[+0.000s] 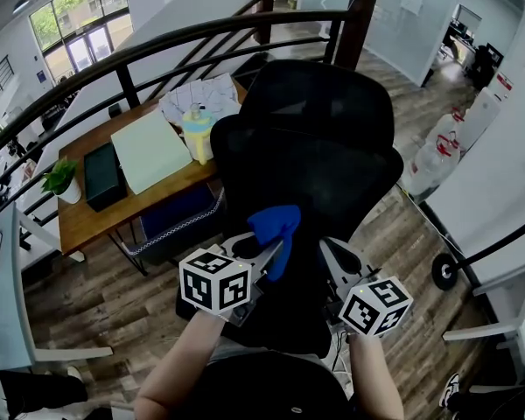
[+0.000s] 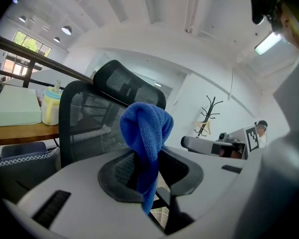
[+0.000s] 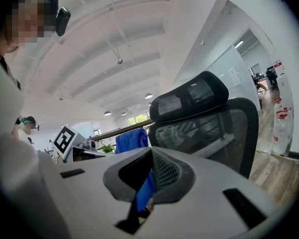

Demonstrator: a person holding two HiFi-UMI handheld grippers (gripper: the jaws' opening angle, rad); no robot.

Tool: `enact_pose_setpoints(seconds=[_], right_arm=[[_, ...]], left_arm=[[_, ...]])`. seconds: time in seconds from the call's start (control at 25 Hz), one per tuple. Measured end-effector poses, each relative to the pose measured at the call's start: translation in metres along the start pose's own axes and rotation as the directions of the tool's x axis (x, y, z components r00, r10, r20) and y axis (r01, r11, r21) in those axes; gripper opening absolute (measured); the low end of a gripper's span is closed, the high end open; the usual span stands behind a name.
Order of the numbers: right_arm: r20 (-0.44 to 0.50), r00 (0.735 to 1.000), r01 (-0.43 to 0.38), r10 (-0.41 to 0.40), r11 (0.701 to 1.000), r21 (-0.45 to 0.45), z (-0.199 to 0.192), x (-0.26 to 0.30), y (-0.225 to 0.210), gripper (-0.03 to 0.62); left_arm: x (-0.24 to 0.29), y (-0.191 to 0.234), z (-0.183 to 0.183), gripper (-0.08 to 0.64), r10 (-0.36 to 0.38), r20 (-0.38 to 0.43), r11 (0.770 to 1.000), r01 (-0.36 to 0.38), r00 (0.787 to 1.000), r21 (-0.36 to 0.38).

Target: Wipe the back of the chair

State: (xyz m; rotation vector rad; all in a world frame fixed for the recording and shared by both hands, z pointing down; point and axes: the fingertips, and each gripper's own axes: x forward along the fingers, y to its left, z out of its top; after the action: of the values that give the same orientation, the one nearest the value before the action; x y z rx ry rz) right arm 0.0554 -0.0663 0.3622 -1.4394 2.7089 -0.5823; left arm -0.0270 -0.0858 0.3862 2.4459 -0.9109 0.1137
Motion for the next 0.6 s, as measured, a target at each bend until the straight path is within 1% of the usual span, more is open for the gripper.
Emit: enact_pose_setpoints(seconds=[0.12,0.32,0.6], right_arm=[[-0.003,1.0,-0.002,0.002,1.0,0.02,-0.003,-0.001,0.0,0.028],[-0.022,1.0,-0.003,0.004,1.0,0.027,-0.007,-0.001,0.0,0.028],[-0.043,0.999,0.003,-0.002,1.0,0.028,-0.012,-0.005,-0.005,0.028]], left_arm=[[0.0,-0.002,-0.002,0.1,-0.003,0.002,1.0,0.003,1.0,-0.007],[0.0,-0.002,-0.007,0.1,-0.009,-0.018,1.0,0.009,1.0,-0.01],[-0.001,0.003,-0.013,0.1,0.007,-0.029,1.0,-0.008,1.0,-0.011]])
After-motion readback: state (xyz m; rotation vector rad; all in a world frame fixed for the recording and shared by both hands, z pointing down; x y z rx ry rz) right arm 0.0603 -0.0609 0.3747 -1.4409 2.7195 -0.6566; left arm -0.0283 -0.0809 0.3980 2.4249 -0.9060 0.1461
